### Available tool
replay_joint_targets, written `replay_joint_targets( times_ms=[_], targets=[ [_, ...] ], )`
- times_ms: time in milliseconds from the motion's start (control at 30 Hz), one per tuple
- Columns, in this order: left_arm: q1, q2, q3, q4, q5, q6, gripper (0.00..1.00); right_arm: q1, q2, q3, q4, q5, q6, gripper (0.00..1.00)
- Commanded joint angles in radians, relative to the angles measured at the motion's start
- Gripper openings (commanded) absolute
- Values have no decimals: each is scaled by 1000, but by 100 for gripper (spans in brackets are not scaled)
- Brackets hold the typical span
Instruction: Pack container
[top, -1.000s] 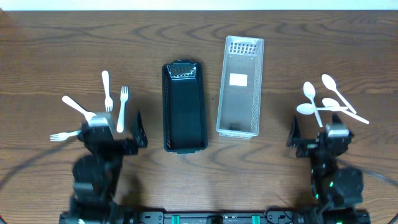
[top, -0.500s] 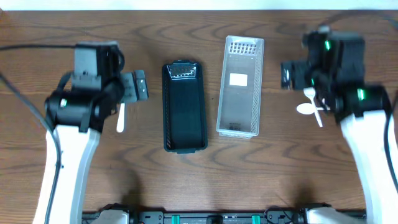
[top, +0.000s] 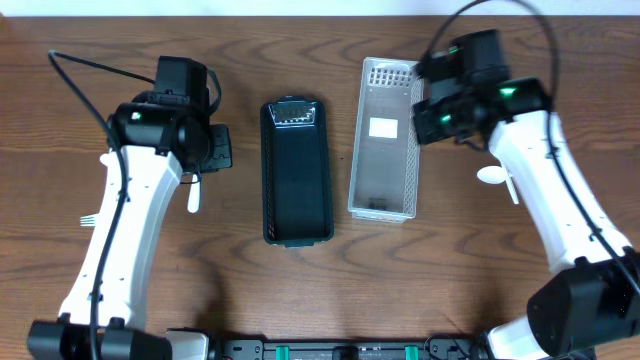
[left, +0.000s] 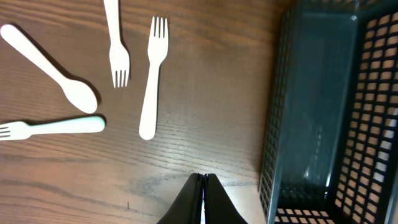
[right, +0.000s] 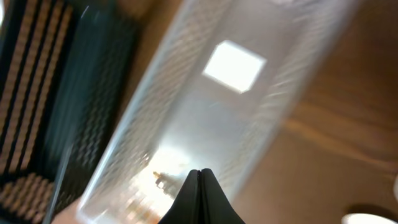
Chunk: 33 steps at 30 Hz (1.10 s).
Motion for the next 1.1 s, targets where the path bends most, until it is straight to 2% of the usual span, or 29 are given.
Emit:
replay_joint_targets(
  times_ms=[0, 167, 400, 733, 1067],
  targets=[
    [0, 31, -8, -10, -7, 2, 6, 71, 26, 19, -43, 7, -47, 1],
    [0, 59, -23, -10, -6, 2, 6, 124, 84, -6, -110, 53, -45, 1],
    [-2, 69, -43, -5, -3, 2, 6, 146, 131, -118, -110, 48, -16, 1],
    [-37, 70, -174, 55, -3, 2, 6, 224, 133, -206, -147, 42, -19, 1],
    [-45, 70, -214, 66, -3, 2, 6, 325, 133, -206, -256, -103, -97, 1]
  ],
)
